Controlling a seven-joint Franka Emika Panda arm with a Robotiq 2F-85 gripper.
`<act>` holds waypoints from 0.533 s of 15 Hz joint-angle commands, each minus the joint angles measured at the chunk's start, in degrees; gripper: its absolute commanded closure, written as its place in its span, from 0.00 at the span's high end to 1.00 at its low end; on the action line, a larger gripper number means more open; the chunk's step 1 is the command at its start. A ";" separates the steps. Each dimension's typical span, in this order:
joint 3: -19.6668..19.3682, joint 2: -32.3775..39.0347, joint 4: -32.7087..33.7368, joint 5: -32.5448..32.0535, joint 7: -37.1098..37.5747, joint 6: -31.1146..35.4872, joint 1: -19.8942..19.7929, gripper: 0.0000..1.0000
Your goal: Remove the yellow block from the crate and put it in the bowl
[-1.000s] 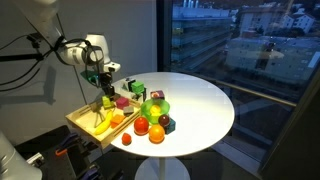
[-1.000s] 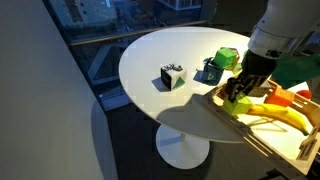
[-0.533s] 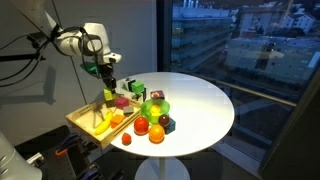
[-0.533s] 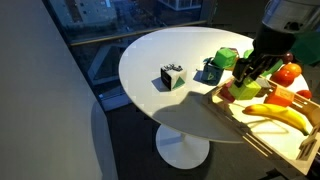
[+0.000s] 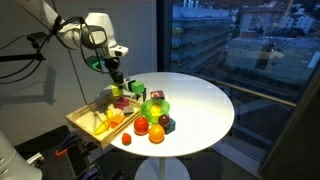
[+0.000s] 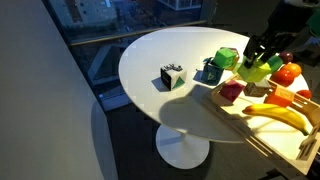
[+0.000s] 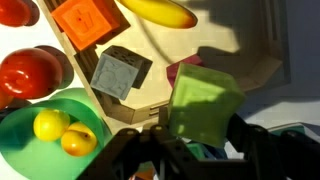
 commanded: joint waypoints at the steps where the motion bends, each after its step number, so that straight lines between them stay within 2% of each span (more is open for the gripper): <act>1: -0.93 -1.65 0.93 1.61 -2.15 -2.07 -2.03 0.31; 8: -3.76 -0.69 3.49 1.23 -1.90 -2.13 -5.94 0.31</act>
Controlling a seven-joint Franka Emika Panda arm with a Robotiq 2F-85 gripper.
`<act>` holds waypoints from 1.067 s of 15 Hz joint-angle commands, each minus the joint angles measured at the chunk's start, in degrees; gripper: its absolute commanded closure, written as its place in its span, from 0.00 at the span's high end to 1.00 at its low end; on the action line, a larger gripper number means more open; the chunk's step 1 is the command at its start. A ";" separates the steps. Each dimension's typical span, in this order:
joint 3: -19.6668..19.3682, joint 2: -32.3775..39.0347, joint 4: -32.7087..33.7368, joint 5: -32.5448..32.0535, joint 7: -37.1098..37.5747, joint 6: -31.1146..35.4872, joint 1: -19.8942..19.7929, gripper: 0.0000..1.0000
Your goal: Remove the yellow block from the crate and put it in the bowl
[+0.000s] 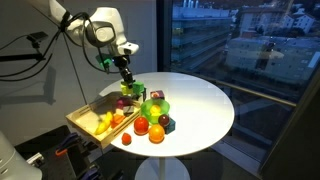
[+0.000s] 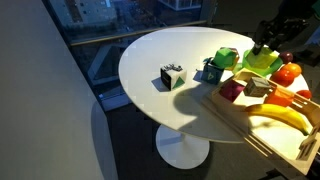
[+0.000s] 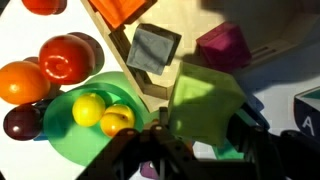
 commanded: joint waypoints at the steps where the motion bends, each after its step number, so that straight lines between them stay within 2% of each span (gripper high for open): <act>1: -1.49 0.30 2.58 1.05 -1.37 -2.02 -2.05 0.31; 10: -5.22 3.80 6.43 -0.39 0.32 -0.85 -6.14 0.31; 16: -7.06 7.57 8.45 -2.58 2.54 0.59 -6.70 0.31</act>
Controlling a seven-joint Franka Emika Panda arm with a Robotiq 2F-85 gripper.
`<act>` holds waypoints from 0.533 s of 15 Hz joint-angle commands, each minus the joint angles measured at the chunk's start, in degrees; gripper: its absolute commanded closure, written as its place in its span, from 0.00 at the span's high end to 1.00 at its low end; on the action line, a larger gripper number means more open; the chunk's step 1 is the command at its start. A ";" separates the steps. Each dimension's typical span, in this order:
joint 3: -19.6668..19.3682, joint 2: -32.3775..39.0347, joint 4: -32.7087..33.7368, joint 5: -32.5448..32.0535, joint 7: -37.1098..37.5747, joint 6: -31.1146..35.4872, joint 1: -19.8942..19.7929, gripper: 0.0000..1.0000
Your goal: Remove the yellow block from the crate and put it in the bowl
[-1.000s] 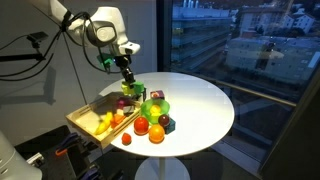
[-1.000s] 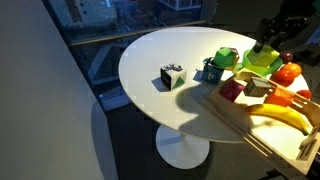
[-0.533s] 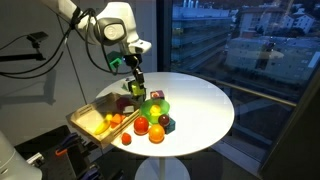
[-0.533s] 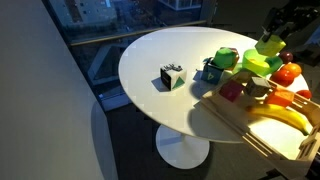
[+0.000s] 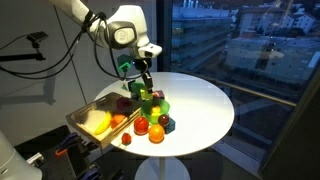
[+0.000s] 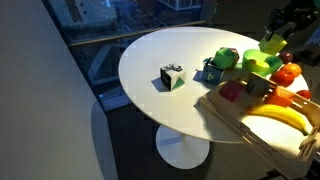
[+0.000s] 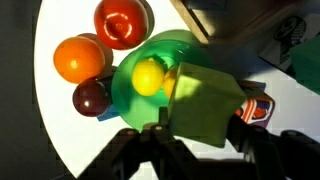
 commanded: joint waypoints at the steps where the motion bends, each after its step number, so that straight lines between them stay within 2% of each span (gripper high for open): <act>1: -0.94 2.99 2.48 -2.33 2.30 0.52 -0.17 0.31; 5: -1.87 5.01 2.85 -3.40 2.61 0.69 0.32 0.31; 7: -1.91 5.36 2.64 -2.92 1.90 0.29 0.57 0.82; 8: -1.83 5.20 2.36 -2.71 1.56 0.19 0.72 0.82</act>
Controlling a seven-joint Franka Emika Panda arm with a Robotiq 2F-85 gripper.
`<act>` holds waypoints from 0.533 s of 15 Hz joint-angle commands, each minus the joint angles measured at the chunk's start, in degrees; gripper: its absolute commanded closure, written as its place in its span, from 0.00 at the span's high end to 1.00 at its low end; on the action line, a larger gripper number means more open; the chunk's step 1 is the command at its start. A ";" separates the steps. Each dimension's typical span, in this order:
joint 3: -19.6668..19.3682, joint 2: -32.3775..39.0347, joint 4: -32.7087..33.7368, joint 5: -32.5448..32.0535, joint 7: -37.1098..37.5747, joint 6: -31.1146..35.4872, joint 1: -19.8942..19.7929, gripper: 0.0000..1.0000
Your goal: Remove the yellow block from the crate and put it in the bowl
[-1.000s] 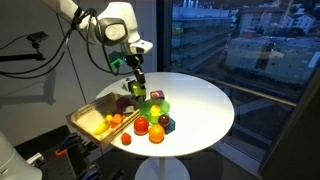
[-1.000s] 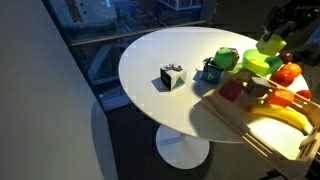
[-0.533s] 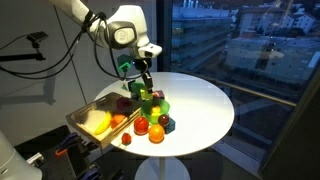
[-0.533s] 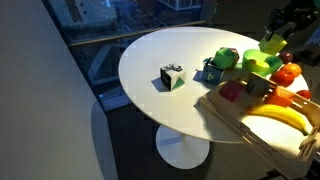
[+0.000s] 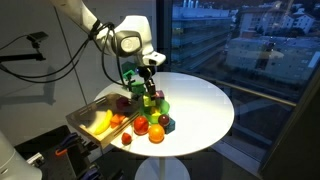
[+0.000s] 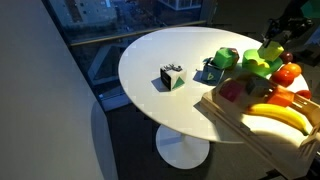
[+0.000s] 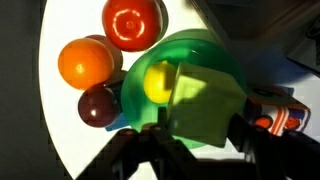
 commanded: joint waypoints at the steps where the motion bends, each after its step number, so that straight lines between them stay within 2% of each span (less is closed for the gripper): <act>1: -0.26 0.19 0.75 -0.08 -0.60 -1.25 0.82 0.87; 3: 0.10 -0.79 0.22 1.01 -2.19 -2.01 1.08 0.99; 8: 1.32 -4.24 -0.99 5.57 -9.91 -5.93 1.45 1.00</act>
